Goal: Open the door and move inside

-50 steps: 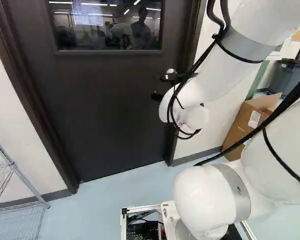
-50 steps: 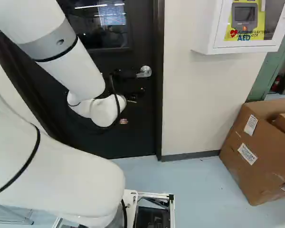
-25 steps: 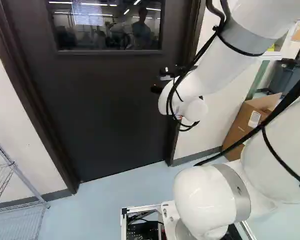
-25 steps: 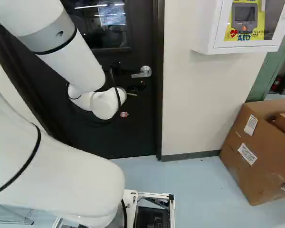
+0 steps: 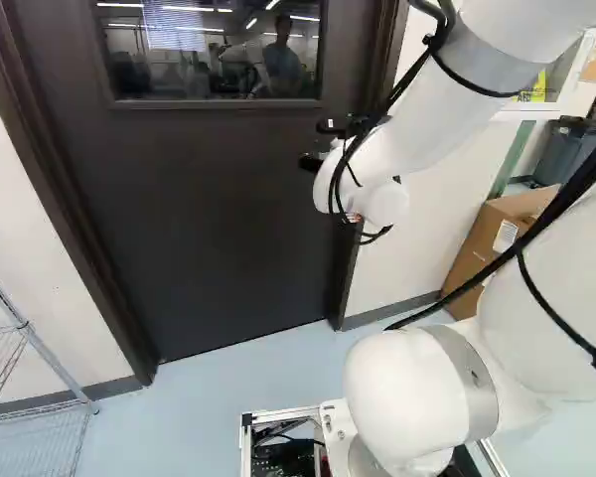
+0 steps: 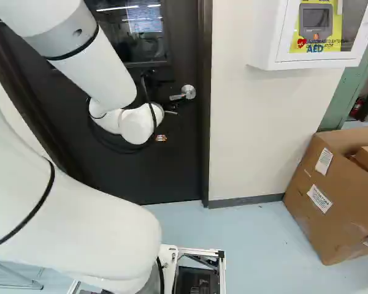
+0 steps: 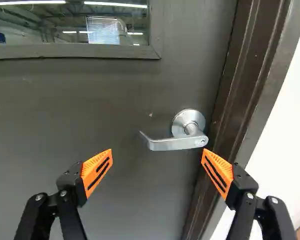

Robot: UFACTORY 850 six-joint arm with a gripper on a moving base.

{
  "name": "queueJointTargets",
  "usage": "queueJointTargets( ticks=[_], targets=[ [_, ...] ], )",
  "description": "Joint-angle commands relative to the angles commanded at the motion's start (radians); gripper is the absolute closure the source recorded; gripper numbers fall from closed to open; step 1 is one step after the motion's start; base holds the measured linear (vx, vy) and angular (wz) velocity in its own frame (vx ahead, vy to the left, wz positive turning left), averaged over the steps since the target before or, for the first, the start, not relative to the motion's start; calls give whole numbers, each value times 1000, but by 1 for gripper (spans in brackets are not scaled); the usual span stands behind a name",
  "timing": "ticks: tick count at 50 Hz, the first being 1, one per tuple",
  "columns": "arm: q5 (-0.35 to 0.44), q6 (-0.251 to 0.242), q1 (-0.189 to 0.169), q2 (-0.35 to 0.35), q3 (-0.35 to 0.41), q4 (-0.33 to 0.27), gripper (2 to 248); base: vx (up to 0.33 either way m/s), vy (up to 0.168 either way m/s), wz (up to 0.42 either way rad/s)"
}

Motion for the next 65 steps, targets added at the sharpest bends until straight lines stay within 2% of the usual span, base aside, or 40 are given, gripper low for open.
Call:
queueJointTargets(
  ticks=[28, 65],
  targets=[
    [0, 0, -23, -41, -94, -108, 3, 0, 0, 0],
    [0, 0, -24, -121, -159, -116, 3, 0, 0, 0]
  ],
)
